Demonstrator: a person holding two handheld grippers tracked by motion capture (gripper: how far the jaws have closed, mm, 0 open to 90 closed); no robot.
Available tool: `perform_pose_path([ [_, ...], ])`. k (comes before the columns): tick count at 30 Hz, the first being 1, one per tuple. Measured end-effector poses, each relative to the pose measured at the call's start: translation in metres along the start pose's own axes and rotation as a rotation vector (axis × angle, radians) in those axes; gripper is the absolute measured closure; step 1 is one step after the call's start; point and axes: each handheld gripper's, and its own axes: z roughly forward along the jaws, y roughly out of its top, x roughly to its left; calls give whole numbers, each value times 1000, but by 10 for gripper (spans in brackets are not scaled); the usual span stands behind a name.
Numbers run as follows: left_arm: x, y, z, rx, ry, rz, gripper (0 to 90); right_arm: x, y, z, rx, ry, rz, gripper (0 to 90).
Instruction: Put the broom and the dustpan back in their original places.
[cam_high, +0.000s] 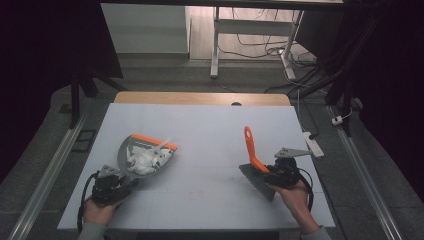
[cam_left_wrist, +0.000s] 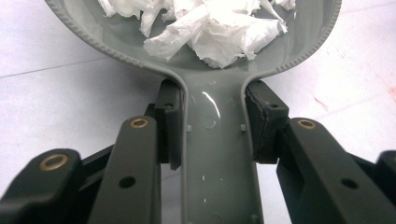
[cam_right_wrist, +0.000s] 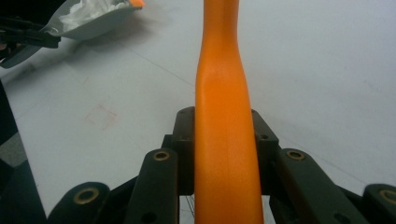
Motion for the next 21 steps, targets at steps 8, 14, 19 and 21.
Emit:
perform_pose_path([
  [8,0,6,10,7,30,-86,616,-7,-3,12,74,42,38,706],
  [14,-1,10,20,35,42,-122,615,-19,-5,26,145,-5,84,705],
  [19,-1,12,25,44,56,-143,615,-28,-4,28,149,-16,121,700],
  [21,-1,12,26,49,58,-150,615,-30,-4,28,155,-39,116,692],
])
